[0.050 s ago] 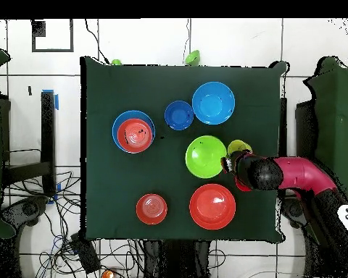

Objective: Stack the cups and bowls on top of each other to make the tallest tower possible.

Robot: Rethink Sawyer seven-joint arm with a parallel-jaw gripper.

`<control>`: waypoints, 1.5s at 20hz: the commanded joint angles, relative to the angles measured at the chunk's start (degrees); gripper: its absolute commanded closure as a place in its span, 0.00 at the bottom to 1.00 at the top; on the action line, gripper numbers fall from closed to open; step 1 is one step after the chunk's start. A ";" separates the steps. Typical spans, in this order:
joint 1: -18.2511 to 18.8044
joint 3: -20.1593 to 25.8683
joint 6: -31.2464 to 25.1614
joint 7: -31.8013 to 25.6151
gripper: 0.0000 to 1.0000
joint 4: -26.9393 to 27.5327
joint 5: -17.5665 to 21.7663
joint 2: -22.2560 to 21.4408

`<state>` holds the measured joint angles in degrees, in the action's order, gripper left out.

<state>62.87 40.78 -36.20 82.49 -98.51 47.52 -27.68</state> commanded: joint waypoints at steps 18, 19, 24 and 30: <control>-6.87 1.01 -3.19 -10.77 1.00 -5.61 6.22 -14.98; -9.02 -0.14 -3.05 -7.70 1.00 -7.04 6.54 -18.56; -15.88 -3.37 -7.08 -1.69 1.00 -10.73 3.67 -28.17; -23.03 -6.83 -11.40 3.51 1.00 -12.72 0.04 -34.79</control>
<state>45.94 38.08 -38.76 82.49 -105.14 48.52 -53.90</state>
